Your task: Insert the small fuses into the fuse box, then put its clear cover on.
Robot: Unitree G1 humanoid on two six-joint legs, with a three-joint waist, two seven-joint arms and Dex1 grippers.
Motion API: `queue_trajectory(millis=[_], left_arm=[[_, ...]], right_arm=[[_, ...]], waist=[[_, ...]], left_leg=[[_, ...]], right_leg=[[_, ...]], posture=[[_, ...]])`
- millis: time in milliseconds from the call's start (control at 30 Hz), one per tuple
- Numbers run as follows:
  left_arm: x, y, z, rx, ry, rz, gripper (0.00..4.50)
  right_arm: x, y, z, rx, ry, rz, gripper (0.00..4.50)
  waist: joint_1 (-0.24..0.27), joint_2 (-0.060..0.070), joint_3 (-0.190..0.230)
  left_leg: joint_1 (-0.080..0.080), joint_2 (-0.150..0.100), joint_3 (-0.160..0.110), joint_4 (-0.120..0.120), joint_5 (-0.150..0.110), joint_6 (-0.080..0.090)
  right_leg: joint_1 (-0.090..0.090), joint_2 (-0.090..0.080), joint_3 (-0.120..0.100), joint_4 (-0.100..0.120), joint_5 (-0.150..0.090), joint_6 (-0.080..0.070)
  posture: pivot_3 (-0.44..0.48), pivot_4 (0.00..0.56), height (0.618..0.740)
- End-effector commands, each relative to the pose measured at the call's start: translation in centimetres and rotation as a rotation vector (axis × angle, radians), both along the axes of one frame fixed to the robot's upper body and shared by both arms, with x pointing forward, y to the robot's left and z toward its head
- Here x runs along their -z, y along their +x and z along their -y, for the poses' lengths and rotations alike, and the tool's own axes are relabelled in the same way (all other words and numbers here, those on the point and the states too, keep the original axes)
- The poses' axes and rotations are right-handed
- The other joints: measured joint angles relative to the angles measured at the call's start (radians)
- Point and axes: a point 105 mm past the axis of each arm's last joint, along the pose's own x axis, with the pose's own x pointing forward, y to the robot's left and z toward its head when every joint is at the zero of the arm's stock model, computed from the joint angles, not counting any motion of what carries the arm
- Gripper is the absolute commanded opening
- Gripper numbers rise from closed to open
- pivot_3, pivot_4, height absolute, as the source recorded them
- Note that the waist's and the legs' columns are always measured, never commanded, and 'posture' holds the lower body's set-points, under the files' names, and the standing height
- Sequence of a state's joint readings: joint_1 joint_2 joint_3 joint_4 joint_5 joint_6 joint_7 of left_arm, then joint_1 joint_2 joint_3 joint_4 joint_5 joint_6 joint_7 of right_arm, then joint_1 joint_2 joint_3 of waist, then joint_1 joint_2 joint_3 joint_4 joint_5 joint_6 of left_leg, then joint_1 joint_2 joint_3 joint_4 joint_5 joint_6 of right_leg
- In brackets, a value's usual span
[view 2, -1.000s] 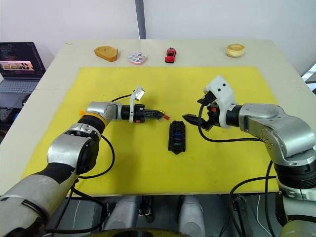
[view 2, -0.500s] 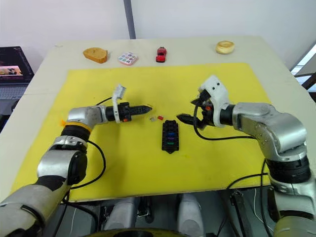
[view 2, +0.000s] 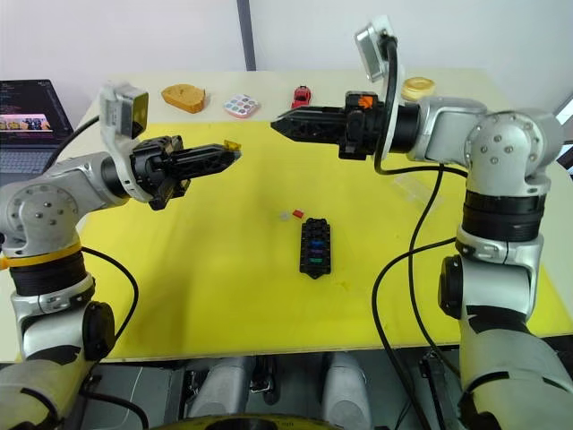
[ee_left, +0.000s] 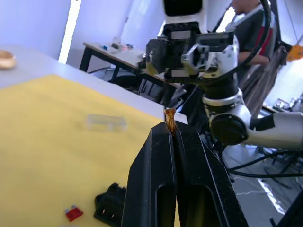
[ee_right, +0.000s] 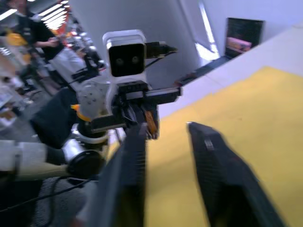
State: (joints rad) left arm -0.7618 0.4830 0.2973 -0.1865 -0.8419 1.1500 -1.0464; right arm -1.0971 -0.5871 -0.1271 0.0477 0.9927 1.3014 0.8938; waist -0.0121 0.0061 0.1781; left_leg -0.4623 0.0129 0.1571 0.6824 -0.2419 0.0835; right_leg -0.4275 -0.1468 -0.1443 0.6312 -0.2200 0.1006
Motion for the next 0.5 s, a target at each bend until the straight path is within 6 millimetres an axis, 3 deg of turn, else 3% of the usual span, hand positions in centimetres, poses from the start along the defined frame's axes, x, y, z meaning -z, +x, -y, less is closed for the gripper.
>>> queue_trajectory(millis=[33,433,500], left_arm=[[-1.4,-0.6,0.3,-0.001,0.004,0.080,0.00],[-1.2,-0.7,1.2,0.018,0.000,0.097,0.00],[-1.2,-0.6,1.2,0.020,0.000,0.095,0.00]], right_arm=[[-0.6,-0.6,-0.6,-0.049,-0.013,0.043,0.11],[0.5,-0.8,-1.1,-0.049,-0.063,0.087,0.11],[0.8,-0.7,-1.0,-0.039,-0.069,0.085,0.64]], waist=[[-0.001,0.000,0.000],[-0.001,0.000,0.000],[-0.001,0.000,0.000]], left_leg=[[0.000,0.000,0.000,0.000,0.000,0.000],[0.000,0.001,0.001,0.000,0.000,0.000],[0.000,0.001,0.001,0.000,0.000,0.000]], right_leg=[[0.000,0.000,0.000,0.000,0.000,0.000],[0.000,0.002,0.001,0.000,0.000,0.000],[0.000,0.002,0.001,0.000,0.000,0.000]], posture=[[0.000,0.150,0.740],[0.000,0.150,0.740],[0.000,0.150,0.740]])
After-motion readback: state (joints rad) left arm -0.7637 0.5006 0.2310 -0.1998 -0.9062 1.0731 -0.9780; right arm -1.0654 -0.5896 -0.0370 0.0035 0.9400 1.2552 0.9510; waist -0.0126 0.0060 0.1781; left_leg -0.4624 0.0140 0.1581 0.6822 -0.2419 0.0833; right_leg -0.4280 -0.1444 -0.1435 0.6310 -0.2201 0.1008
